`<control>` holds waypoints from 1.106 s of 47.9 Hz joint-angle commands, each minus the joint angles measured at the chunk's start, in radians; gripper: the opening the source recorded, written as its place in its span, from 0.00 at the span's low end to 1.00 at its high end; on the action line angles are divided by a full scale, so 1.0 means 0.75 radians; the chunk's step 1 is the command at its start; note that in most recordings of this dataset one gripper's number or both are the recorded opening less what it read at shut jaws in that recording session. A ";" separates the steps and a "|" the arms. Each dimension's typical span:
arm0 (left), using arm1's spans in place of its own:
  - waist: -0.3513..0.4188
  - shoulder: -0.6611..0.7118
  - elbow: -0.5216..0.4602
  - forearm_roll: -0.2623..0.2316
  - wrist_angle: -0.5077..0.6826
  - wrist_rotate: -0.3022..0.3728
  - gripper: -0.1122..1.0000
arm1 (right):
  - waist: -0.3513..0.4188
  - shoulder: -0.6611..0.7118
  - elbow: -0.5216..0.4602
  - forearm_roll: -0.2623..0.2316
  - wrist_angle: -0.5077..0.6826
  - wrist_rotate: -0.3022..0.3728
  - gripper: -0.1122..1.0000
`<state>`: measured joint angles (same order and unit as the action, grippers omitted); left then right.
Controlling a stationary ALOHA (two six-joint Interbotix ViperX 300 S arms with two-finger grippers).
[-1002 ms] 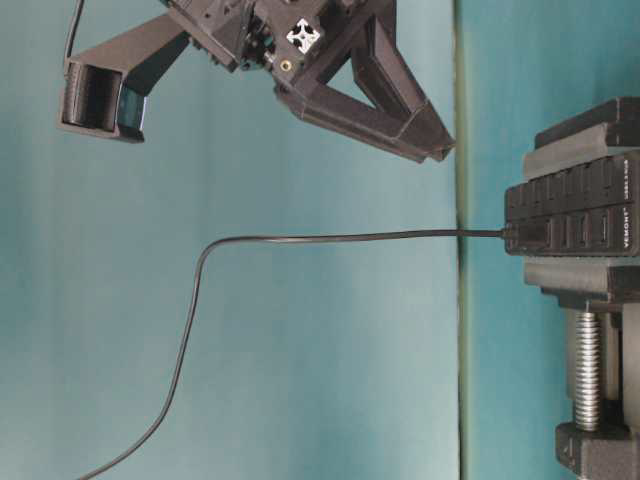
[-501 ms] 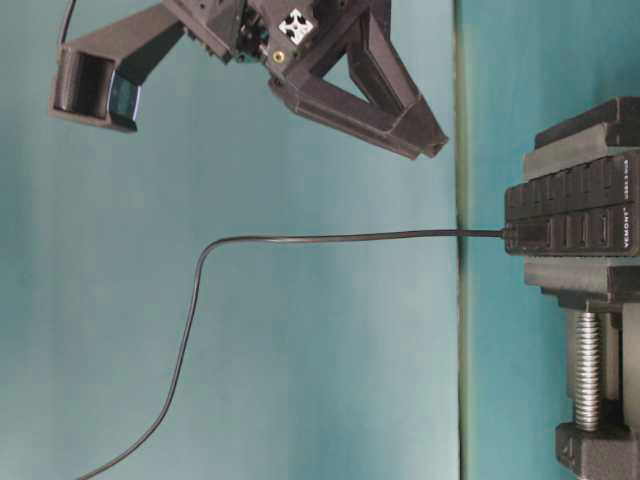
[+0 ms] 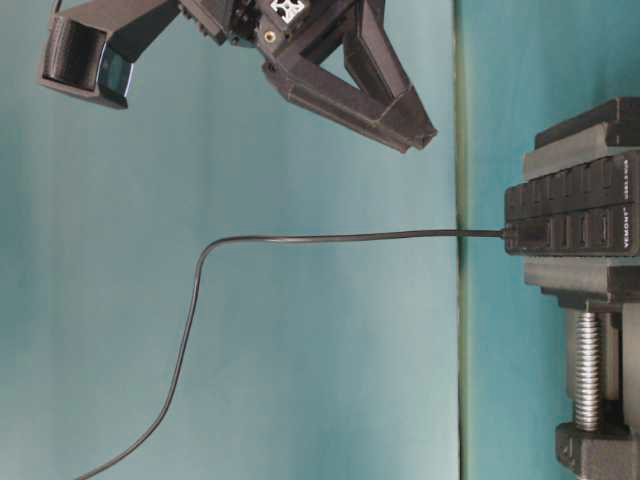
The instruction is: Insert the USB into the center port of the fixed hub
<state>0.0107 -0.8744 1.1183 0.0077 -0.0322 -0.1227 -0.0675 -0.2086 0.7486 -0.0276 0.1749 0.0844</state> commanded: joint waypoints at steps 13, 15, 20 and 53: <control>0.000 0.006 -0.022 0.002 -0.006 0.000 0.11 | 0.004 -0.027 -0.010 0.002 -0.010 0.004 0.71; 0.002 0.006 -0.022 0.002 -0.006 0.000 0.11 | 0.004 -0.027 -0.008 0.000 -0.010 0.004 0.71; 0.002 0.006 -0.025 0.002 -0.006 0.000 0.11 | 0.004 -0.027 -0.008 0.002 -0.014 0.004 0.71; 0.002 0.000 -0.020 0.002 -0.006 0.000 0.11 | 0.004 -0.020 0.002 0.002 -0.051 0.006 0.71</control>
<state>0.0092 -0.8744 1.1183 0.0077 -0.0337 -0.1227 -0.0675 -0.2102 0.7578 -0.0276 0.1473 0.0859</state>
